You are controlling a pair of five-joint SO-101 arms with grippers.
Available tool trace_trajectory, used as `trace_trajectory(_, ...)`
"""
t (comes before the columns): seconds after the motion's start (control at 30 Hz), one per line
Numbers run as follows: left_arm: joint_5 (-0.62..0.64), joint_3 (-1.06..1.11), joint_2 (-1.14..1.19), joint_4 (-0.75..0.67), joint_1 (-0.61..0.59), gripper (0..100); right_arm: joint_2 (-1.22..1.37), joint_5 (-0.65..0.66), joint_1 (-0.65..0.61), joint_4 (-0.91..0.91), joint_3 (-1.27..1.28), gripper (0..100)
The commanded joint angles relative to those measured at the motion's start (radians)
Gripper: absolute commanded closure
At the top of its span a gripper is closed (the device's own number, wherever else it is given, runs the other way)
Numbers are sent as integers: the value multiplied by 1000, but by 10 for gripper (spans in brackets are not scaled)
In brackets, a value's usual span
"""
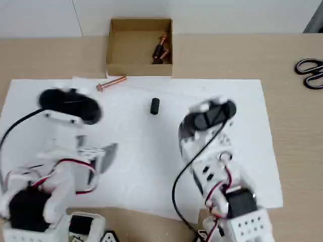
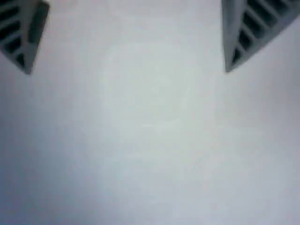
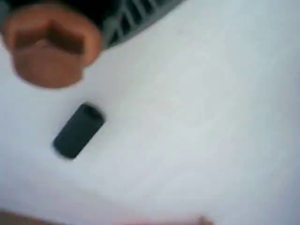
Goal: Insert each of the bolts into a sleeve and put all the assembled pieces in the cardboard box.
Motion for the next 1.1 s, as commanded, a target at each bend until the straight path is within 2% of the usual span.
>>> trace_trajectory(0.0,-25,-36,-38,-46,-157,751,300,32,18,-7,-321,995)
trace_trajectory(0.2,-28,-30,-110,-43,-272,751,915,31,18,-7,-914,995)
trace_trajectory(0.43,-32,71,-252,-43,-396,752,1612,31,27,-10,-1654,995)
trace_trajectory(0.67,-32,84,-393,-49,-494,753,2219,31,59,-147,-2329,995)
trace_trajectory(0.9,-32,84,-423,-49,-500,753,2641,31,61,-259,-2760,995)
trace_trajectory(1.07,-32,82,-423,-48,-500,753,2717,31,59,-335,-2727,995)
